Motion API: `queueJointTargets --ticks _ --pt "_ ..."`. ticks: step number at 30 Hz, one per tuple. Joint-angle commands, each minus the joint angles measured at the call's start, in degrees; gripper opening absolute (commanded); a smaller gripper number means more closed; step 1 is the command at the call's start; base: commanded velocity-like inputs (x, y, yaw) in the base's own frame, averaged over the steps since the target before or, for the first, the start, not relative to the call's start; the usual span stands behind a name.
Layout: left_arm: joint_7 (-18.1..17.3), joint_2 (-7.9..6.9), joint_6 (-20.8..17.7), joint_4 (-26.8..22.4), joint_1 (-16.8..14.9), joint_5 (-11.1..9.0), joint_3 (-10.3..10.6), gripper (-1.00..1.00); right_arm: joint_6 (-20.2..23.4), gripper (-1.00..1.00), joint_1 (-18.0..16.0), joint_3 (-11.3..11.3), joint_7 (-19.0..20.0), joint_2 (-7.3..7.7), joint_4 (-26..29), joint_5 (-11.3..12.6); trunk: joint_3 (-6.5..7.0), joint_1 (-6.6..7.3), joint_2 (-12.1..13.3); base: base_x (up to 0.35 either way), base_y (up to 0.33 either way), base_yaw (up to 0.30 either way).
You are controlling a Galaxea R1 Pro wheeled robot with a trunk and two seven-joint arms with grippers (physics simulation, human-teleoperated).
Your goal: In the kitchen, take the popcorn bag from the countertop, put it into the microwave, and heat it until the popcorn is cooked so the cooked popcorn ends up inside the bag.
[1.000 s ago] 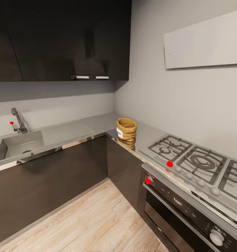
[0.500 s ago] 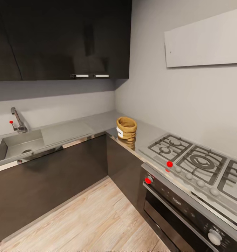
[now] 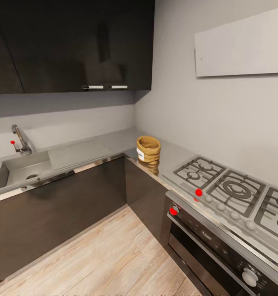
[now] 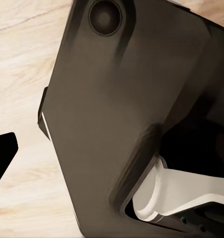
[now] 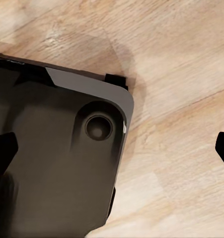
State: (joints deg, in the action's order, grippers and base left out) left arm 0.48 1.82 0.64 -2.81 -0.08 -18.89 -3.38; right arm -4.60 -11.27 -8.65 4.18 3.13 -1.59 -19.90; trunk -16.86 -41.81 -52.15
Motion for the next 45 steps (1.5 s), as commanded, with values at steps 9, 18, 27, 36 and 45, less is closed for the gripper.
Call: queueJointTargets --ticks 9,18,27,36,45 --pt "0.1 0.02 0.1 0.0 0.0 -0.1 -0.3 1.00 -0.3 1.00 -0.1 -0.5 0.1 0.03 -0.2 -0.4 -0.53 0.44 0.8 0.000 0.000 0.000" --pt "0.1 0.02 0.1 0.0 0.0 -0.1 -0.3 1.00 -0.3 1.00 -0.1 -0.5 0.1 0.03 -0.2 -0.4 0.26 2.41 4.4 0.000 0.000 0.000" --pt "0.1 0.02 0.1 -0.1 0.0 -0.1 -0.3 1.00 -0.3 1.00 -0.1 -0.5 0.1 0.03 -0.2 -0.4 -0.02 3.07 5.6 0.000 0.000 0.000" --pt "0.0 0.02 0.1 0.0 0.0 -0.1 -0.3 1.00 -0.3 1.00 -0.1 -0.5 0.1 0.03 -0.2 -0.4 -0.84 3.07 5.6 0.000 0.000 0.000" --pt "0.0 -0.03 0.1 0.0 0.0 -0.1 -0.3 1.00 -0.3 1.00 -0.1 -0.5 0.1 0.03 -0.2 -0.4 -1.66 3.07 5.6 0.000 0.000 0.000"
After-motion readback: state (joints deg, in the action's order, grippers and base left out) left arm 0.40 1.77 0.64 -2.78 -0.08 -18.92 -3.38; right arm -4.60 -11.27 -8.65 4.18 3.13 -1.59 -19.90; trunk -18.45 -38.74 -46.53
